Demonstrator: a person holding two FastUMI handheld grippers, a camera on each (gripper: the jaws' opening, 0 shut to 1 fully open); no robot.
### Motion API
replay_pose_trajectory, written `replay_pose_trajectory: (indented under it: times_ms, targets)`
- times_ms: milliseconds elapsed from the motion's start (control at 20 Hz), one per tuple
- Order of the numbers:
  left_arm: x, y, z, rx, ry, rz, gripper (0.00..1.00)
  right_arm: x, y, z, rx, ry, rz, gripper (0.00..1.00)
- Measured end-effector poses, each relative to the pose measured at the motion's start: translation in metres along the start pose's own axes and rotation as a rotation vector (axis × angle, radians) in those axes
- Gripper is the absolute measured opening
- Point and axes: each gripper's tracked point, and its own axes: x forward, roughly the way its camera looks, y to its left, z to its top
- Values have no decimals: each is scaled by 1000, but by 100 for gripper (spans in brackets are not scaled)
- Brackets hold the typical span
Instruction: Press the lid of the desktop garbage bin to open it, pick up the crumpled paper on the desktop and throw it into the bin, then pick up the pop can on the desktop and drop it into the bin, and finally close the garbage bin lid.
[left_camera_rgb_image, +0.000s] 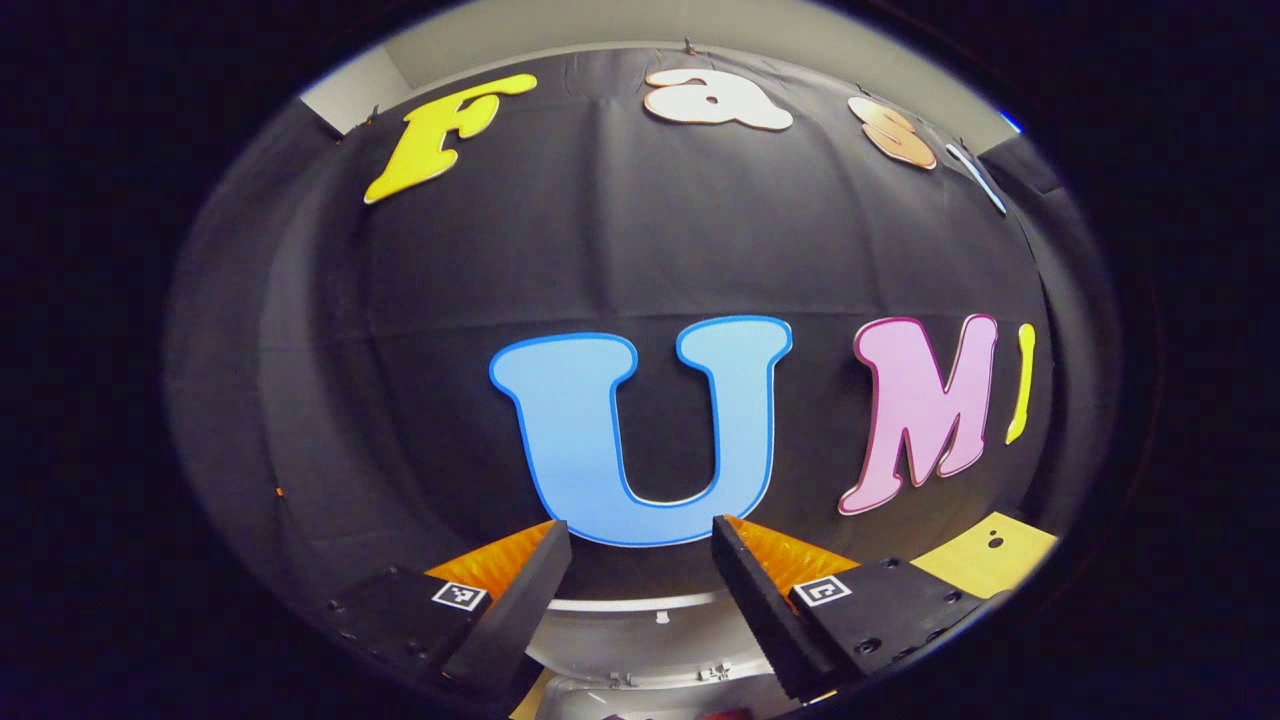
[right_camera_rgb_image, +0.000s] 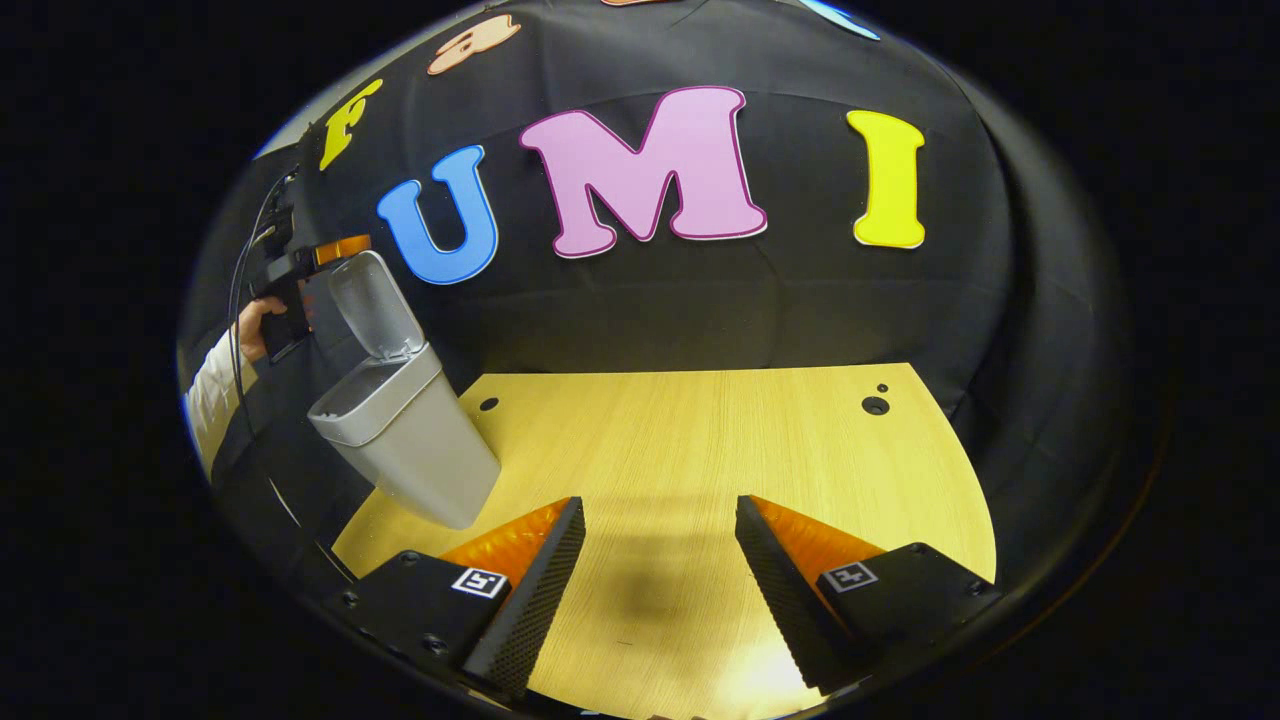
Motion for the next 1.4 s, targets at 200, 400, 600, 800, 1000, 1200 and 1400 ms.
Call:
replay_pose_trajectory:
  times_ms: [200,400,600,800,1000,1200,1400]
  targets:
    - [-11,3,-7,1,46,-32,99,4,1,8,-1,-4,10,97]
    - [-22,0,-8,80,116,-46,100,12,5,5,-19,11,20,98]
    - [-37,-10,-23,62,202,-85,100,21,17,5,-19,13,53,98]
    - [-61,-15,-59,-2,328,-138,98,24,22,2,-29,25,70,97]
    - [-82,-14,-101,-72,443,-150,98,26,20,2,-30,26,69,97]
    - [-102,-25,-141,-45,541,-204,98,28,22,-3,-33,38,69,97]
    - [-113,-26,-163,-9,635,-217,100,27,24,-10,-41,44,65,97]
